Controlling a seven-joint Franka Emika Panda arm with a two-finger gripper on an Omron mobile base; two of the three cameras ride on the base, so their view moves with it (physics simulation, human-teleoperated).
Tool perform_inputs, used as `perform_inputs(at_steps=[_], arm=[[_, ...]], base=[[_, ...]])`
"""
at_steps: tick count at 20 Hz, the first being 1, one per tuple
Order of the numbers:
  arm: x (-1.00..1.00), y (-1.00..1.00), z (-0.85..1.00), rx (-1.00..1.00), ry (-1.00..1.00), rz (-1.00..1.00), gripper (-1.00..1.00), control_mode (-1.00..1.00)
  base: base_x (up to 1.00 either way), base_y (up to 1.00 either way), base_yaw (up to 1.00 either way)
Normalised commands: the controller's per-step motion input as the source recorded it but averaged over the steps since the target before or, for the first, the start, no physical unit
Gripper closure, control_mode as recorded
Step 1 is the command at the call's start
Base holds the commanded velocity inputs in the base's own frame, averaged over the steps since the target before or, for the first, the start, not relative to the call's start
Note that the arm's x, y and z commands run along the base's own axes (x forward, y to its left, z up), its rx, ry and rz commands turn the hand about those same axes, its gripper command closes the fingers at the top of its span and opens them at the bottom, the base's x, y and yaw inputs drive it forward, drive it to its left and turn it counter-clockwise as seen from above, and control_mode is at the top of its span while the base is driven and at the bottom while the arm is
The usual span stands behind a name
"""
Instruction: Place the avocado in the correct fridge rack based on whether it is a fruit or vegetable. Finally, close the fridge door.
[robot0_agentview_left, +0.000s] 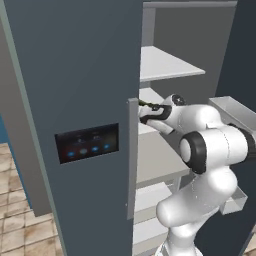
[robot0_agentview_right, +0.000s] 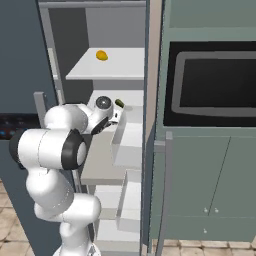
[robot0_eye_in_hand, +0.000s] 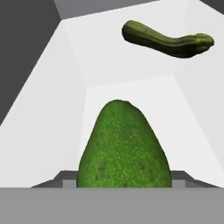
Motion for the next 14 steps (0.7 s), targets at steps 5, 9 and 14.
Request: perform_inputs(at_steps=[5,9,14], arm=[[0.61,0.0,-0.27,-0.02,0.0,0.11,1.0,-1.0],[0.66,0.0,-0.31,-0.01,0.0,0.11,1.0,-1.0],[0.4,0.01,-0.39,-0.04,0.0,0.08,-1.0,-1.0]], base=[[0.0,0.0,0.0],[0.0,0.0,0.0],[0.0,0.0,0.0]])
